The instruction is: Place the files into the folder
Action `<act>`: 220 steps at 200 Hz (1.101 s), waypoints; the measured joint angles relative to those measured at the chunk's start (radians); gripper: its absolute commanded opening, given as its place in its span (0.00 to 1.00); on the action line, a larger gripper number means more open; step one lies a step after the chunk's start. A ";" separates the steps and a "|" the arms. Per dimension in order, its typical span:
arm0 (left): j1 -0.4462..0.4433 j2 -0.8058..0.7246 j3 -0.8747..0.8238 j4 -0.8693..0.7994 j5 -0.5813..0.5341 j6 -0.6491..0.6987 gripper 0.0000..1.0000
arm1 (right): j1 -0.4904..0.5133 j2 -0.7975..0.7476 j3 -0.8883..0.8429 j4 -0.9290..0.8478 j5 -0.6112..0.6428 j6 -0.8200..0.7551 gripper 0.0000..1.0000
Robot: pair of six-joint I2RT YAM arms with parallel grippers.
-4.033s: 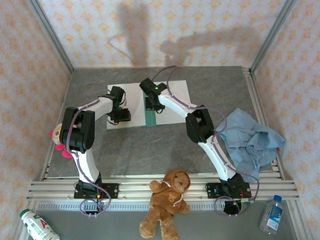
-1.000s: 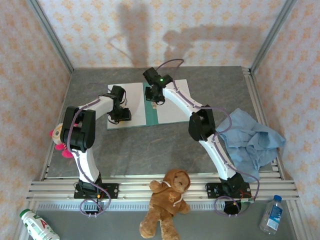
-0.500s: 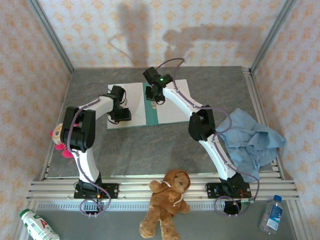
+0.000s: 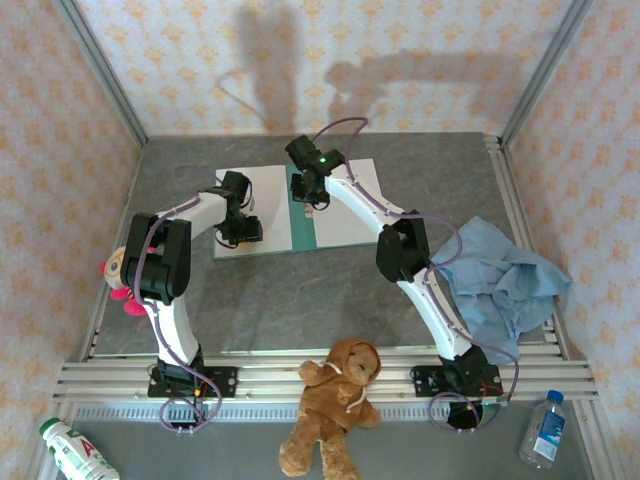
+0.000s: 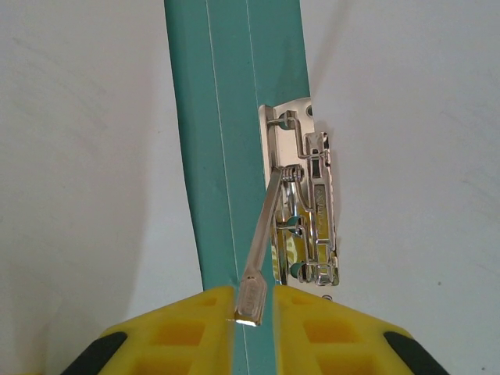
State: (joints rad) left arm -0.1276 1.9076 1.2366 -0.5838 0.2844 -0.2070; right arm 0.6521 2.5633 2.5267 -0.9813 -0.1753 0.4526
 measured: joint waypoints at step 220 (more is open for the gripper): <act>0.000 0.006 0.006 -0.007 0.000 0.000 0.37 | 0.008 0.019 0.022 -0.032 0.012 -0.004 0.14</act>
State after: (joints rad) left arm -0.1276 1.9141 1.2430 -0.5907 0.2844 -0.2066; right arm 0.6605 2.5828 2.5484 -1.0130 -0.1631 0.4484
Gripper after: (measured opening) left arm 0.368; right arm 0.141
